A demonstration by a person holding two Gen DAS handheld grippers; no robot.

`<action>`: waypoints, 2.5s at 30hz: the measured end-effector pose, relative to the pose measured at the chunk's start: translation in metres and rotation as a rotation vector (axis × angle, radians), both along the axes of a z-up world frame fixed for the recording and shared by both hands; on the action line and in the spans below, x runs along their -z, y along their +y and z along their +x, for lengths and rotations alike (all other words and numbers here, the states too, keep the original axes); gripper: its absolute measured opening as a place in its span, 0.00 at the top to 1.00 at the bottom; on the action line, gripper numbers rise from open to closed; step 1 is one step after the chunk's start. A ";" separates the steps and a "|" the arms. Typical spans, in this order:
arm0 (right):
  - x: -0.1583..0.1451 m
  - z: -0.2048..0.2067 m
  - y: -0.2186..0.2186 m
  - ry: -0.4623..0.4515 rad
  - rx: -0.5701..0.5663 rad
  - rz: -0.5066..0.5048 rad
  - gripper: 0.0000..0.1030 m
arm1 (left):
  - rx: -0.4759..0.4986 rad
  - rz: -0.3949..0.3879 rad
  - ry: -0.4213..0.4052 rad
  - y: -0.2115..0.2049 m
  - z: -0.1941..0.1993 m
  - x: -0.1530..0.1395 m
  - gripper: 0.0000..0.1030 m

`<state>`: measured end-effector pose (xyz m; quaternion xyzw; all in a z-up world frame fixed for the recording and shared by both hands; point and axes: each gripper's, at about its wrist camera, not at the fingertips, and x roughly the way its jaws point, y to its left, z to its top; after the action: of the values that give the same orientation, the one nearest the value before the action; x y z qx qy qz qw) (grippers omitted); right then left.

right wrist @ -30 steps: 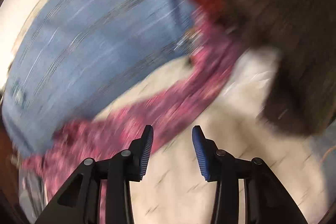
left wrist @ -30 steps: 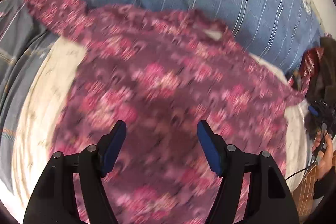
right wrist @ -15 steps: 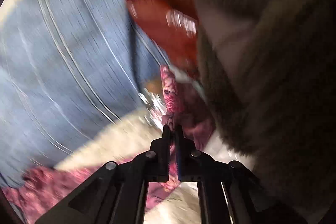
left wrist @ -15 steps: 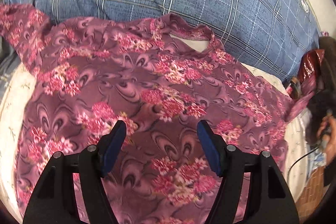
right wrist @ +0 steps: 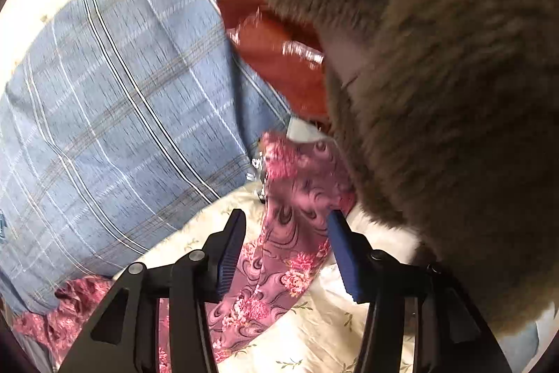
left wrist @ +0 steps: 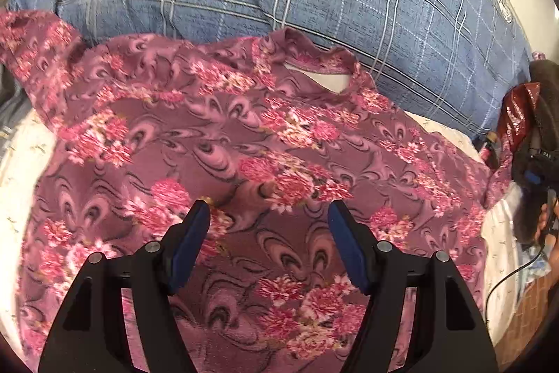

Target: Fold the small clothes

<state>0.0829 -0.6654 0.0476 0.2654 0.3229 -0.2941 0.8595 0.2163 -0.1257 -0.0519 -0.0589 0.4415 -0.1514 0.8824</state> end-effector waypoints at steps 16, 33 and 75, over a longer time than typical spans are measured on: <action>-0.004 -0.016 0.034 -0.166 -0.122 -0.003 0.96 | -0.028 -0.041 0.017 0.013 0.001 -0.009 0.33; -0.019 0.079 0.312 -0.263 -0.751 0.233 0.96 | -0.142 -0.123 0.082 0.076 0.008 -0.015 0.33; 0.097 0.016 0.181 -0.413 -0.377 0.777 0.96 | -0.149 -0.322 0.141 0.062 0.022 -0.045 0.93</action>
<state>0.0985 -0.4849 -0.0490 0.5568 0.2740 0.0686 0.7811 0.2378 -0.0633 -0.0066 -0.2423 0.4665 -0.1501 0.8373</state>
